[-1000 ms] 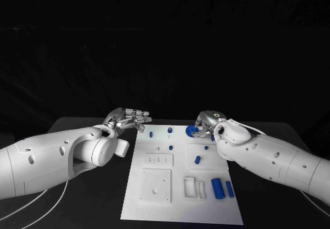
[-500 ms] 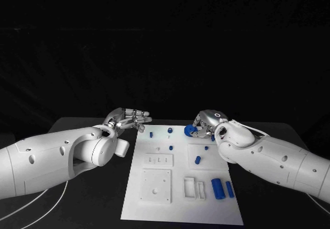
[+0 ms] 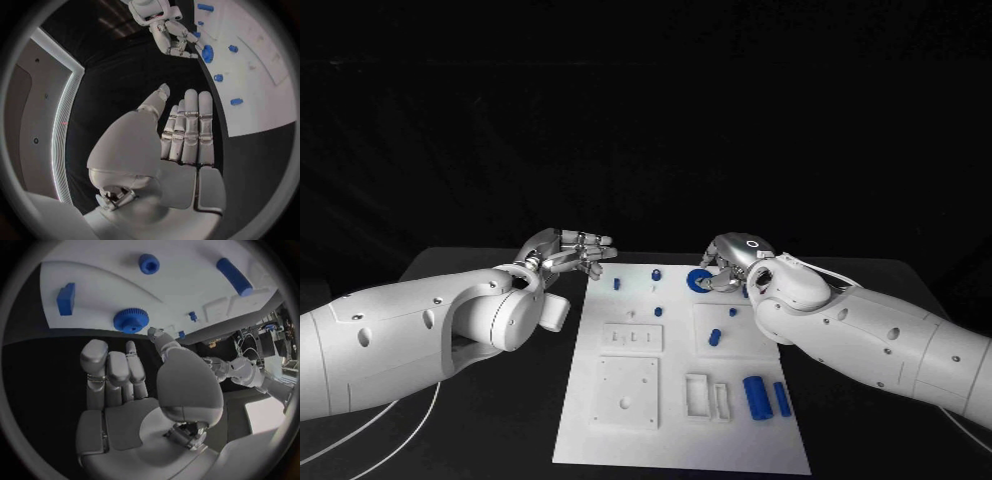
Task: Assemble the parts on the task board
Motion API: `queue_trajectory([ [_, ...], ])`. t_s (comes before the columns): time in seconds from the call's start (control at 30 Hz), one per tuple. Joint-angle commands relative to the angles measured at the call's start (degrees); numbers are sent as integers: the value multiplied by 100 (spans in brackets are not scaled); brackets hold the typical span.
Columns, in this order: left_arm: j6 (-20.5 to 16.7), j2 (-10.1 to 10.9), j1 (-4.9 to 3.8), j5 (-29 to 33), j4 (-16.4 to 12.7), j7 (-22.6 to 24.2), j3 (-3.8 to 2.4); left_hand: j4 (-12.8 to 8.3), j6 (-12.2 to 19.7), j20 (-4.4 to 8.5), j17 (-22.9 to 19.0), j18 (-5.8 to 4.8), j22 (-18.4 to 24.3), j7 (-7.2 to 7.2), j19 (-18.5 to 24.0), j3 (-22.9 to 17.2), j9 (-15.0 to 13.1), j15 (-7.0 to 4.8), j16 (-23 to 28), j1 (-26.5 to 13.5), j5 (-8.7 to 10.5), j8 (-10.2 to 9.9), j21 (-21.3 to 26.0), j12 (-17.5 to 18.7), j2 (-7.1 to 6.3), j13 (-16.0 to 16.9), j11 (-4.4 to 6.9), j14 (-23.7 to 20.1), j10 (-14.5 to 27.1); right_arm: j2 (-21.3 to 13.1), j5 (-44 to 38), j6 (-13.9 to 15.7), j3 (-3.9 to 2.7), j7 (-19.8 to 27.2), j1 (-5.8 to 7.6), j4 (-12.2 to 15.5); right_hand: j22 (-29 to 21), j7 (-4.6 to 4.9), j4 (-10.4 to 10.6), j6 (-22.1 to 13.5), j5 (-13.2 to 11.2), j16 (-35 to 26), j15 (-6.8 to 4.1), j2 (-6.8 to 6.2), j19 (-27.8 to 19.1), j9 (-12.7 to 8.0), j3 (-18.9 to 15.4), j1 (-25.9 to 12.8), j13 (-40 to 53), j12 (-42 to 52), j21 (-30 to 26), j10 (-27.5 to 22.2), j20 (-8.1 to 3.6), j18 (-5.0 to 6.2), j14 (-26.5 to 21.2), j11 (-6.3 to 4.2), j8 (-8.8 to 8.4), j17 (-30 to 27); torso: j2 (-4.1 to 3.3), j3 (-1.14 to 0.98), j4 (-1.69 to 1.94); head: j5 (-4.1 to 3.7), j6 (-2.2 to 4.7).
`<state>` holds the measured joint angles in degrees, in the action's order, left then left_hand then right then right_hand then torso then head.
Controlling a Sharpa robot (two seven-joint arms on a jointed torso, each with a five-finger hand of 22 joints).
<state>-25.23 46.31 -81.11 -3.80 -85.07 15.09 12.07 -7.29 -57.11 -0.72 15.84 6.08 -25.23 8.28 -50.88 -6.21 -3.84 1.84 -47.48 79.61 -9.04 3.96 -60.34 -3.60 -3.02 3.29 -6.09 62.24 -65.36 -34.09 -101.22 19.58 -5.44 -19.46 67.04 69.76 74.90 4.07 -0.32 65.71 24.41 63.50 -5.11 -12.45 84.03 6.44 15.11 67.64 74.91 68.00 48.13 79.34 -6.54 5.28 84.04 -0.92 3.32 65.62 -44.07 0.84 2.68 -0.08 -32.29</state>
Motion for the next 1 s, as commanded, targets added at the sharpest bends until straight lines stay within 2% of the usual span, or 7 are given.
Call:
queue_trajectory([
  [0.03,77,-6,-6,-22,-16,32,-4,-17,32,-7,-7,92,6,-8,37,10,-1,-7,-3,-3,34,-8,-39,14,26,10,4,31,41,35,23,-147,0,61,-1,-33,404,9,-14,14,-40,-24,6,-22,325,-21,30,13,208,-18,-18,5,28,-41,-34,19,28,2,-1,3,3,-4,-2],
  [0.1,77,-4,-6,-22,-16,31,-4,-17,32,-7,-7,92,6,-8,37,10,-1,-7,-3,-3,34,-8,-39,14,26,10,4,31,41,60,38,-163,1,72,-1,-71,404,31,-15,-56,-83,-34,9,-26,323,-45,1,9,197,-33,-28,-8,29,-38,-36,33,28,-4,-6,1,-2,3,0],
  [0.23,79,-7,-6,-22,-11,31,-4,-17,32,-7,-7,92,6,-8,37,10,-1,-7,-3,-3,34,-8,-39,14,26,10,4,31,41,120,53,-146,1,90,-1,-174,396,97,1,-246,-320,-46,29,-23,322,-126,-87,22,182,-47,-64,-26,47,-17,-39,77,29,-9,-11,-2,-3,9,-1],
  [0.37,89,-14,-6,-22,-3,30,-4,-17,32,-7,-7,92,6,-8,37,10,-1,-7,-3,-3,34,-8,-39,14,26,10,4,31,41,171,68,-121,1,109,-1,-291,398,122,21,-333,-333,-51,44,-24,326,-182,-131,50,173,-46,-68,-39,64,0,-39,91,28,-10,-9,-2,7,-2,-4],
  [0.67,97,-28,-5,-22,19,28,-3,-17,32,-7,-7,92,6,-8,37,10,-1,-7,-3,-3,34,-8,-39,14,26,10,4,31,41,236,158,-257,1,158,-2,-495,400,178,45,-590,-364,-62,91,-30,322,-213,-320,76,123,-100,-99,-115,113,54,-44,114,29,-12,-5,-3,-11,11,-22],
  [0.83,100,-34,-3,-22,27,29,-3,-17,32,-7,-7,92,6,-8,37,10,-1,-7,-3,-3,34,-8,-39,14,26,10,4,31,41,253,227,-356,1,192,-2,-569,401,179,49,-591,-322,-60,96,-13,321,-208,-330,90,117,-101,-108,-125,121,62,-44,115,34,-7,-2,-4,-15,3,-27],
  [1.0,102,-39,0,-22,31,30,-3,-17,32,-7,-7,92,6,-8,37,10,-1,-7,-3,-3,34,-8,-39,14,26,10,4,31,41,262,287,-401,1,226,-2,-614,410,171,45,-551,-232,-57,93,3,325,-203,-313,90,118,-90,-92,-122,120,61,-43,109,34,-2,0,-4,-2,-2,-29],
])
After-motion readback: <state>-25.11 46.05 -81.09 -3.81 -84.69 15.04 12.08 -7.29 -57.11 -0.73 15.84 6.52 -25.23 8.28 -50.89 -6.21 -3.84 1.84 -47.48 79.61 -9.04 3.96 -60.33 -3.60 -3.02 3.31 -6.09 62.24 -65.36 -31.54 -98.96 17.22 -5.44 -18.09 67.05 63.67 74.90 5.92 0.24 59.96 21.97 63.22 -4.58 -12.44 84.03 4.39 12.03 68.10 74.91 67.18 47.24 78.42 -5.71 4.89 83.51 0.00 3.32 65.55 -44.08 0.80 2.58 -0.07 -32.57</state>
